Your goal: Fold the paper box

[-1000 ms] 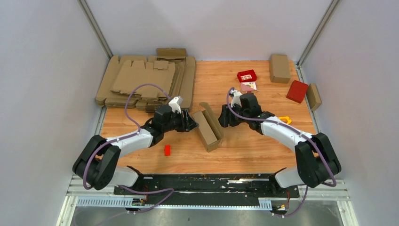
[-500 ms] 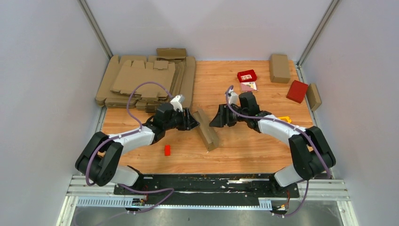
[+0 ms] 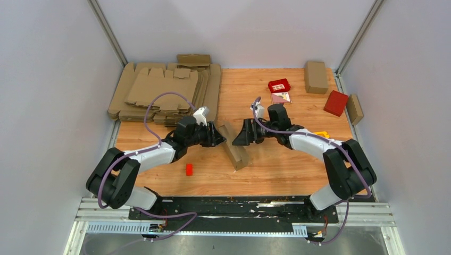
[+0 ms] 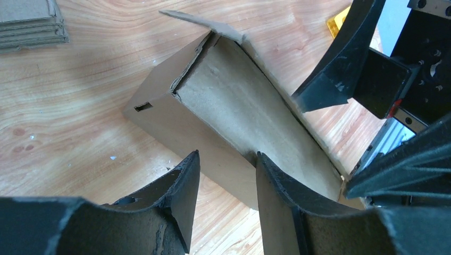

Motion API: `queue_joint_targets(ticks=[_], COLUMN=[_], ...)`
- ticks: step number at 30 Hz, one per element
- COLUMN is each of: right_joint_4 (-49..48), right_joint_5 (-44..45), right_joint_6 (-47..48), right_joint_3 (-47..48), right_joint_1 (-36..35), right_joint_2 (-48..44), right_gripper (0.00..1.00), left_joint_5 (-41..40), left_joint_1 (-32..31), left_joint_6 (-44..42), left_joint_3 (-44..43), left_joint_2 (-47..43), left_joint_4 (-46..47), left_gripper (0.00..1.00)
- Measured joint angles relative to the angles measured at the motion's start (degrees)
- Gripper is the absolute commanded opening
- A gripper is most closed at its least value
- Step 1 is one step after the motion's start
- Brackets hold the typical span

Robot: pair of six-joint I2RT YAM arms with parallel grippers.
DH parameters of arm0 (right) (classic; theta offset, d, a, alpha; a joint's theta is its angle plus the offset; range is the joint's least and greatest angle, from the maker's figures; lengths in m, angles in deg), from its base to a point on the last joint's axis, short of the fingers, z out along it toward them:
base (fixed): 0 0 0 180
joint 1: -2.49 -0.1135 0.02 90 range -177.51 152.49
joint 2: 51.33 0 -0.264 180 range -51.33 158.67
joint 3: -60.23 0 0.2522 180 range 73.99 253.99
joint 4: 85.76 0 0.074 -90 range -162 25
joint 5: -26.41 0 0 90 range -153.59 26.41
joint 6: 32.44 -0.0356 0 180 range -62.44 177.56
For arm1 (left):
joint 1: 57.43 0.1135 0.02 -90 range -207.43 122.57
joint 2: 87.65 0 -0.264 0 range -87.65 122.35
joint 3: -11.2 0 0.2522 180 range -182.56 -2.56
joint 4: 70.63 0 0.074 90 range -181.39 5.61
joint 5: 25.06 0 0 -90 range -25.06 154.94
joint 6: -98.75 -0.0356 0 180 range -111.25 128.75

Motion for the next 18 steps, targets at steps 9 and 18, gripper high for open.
queue_joint_targets(ticks=[9,18], right_joint_4=[8.59,24.74], right_joint_5=[3.63,24.28], right_joint_6=[4.96,11.87], right_joint_3=[2.40,11.56], right_joint_1=[-4.52,-15.56], right_joint_2=[-1.92,-2.69], right_gripper=[1.00,0.91], left_joint_5=[-0.72,-2.25], left_joint_1=[-0.90,-1.64], left_joint_6=[0.46,1.64], left_joint_3=[0.00,0.00], left_joint_2=[0.11,0.13], left_joint_4=[0.44,0.68], left_gripper=[0.49,0.49])
